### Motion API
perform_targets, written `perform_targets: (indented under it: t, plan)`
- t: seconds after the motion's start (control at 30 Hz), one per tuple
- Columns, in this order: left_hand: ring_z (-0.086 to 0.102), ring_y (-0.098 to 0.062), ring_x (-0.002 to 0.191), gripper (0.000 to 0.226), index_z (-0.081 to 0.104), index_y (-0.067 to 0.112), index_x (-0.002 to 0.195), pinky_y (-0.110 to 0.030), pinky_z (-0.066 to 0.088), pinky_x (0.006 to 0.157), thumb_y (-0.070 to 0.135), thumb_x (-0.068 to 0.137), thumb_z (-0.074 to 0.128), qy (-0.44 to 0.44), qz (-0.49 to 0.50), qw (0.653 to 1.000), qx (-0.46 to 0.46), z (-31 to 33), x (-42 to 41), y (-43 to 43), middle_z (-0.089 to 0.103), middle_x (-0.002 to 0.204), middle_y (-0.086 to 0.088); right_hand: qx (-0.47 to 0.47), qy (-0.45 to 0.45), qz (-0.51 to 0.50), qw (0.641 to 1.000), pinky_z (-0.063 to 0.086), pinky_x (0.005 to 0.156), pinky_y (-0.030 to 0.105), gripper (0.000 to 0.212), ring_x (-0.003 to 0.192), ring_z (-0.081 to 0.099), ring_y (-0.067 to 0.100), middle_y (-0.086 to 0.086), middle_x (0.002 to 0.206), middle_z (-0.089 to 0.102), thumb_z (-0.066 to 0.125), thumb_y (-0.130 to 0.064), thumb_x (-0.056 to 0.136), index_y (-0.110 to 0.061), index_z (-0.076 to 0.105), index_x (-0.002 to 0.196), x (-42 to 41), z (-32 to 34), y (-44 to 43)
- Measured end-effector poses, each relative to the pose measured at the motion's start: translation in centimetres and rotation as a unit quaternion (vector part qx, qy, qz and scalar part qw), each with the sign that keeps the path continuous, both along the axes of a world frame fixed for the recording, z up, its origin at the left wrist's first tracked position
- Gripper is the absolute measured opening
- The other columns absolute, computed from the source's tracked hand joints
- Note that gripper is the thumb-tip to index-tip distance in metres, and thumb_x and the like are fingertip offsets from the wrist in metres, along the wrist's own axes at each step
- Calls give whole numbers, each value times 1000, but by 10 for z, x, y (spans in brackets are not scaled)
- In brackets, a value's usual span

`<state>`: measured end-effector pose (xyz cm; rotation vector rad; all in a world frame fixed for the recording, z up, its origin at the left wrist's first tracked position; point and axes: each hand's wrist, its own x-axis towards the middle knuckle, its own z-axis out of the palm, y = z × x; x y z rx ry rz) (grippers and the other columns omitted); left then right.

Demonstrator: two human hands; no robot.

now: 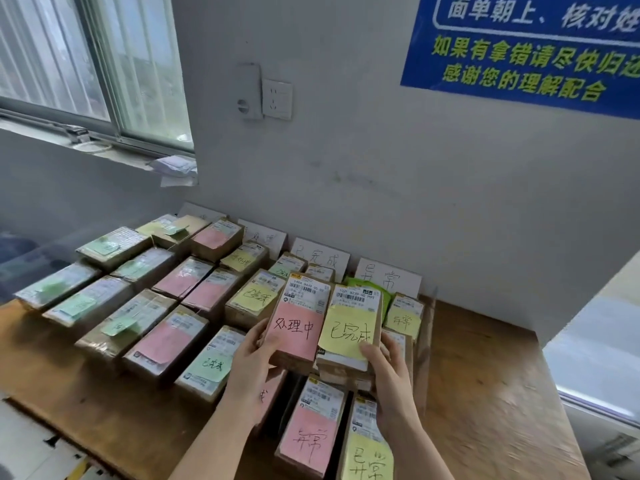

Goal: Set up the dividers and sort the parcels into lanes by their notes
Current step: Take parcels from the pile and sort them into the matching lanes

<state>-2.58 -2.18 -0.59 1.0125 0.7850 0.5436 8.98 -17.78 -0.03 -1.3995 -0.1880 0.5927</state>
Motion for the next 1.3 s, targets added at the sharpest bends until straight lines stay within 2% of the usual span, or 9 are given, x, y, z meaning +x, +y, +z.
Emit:
perform_targets:
  t: [0.17,0.33,0.47,0.6,0.7,0.87,1.0,1.13,1.3]
  plan:
    - [65,-29,100,29,59,24,123,-36,53,75,19,94,62,5,26,1000,0,-2,4,25,69,112,-14,4,12,37,999,43,71,22,43,94,58,4,-9,107,62,66,-22,92,-24,50,131,17,-3,29]
    - [67,-28,92,31,57,20,126,-33,53,67,16,96,59,-1,37,999,-14,5,12,49,70,109,-15,-10,21,35,999,51,99,50,55,107,67,27,1,114,70,76,-34,81,-26,53,130,28,-9,62]
    - [70,-21,78,24,61,22,119,-29,55,56,16,96,59,-5,42,999,-17,8,19,74,72,102,-12,-16,31,24,999,49,100,52,88,108,67,27,2,118,70,81,-55,52,-30,52,131,33,-8,88]
    - [66,-26,92,30,60,20,124,-34,53,71,16,95,62,-9,44,999,-6,5,29,113,72,106,-10,-37,33,-6,999,47,103,54,92,112,64,28,2,122,67,79,-60,47,-32,52,130,43,-10,122]
    - [66,-29,93,29,61,18,122,-38,55,73,16,94,63,-14,36,999,-10,2,34,145,72,107,-11,-53,39,-35,997,50,99,51,84,111,64,26,1,120,67,79,-60,54,-30,54,128,45,-10,146]
    - [67,-28,97,34,57,19,127,-37,54,75,16,94,63,-16,6,1000,-13,-1,38,195,71,110,-10,-81,63,-83,991,52,65,33,40,87,68,22,4,106,69,69,-27,88,-19,56,126,45,-19,177]
    - [66,-25,97,34,55,20,126,-32,53,71,14,94,63,-21,-17,999,-32,-4,37,222,69,109,-10,-99,73,-111,986,52,65,32,37,85,64,20,4,102,64,67,-25,90,-15,53,123,36,-30,195]
    - [64,-29,106,34,56,22,127,-35,53,76,17,94,63,-12,-42,999,-32,-12,35,239,68,114,-13,-133,109,-152,973,53,94,49,50,105,61,28,6,116,62,70,-34,84,-20,53,129,25,-47,207]
    - [63,-27,105,29,56,21,123,-32,52,73,15,95,60,-12,-60,997,-36,-13,29,247,67,114,-13,-146,139,-160,966,50,91,42,40,108,57,28,5,115,58,63,-32,91,-21,48,127,19,-55,214]
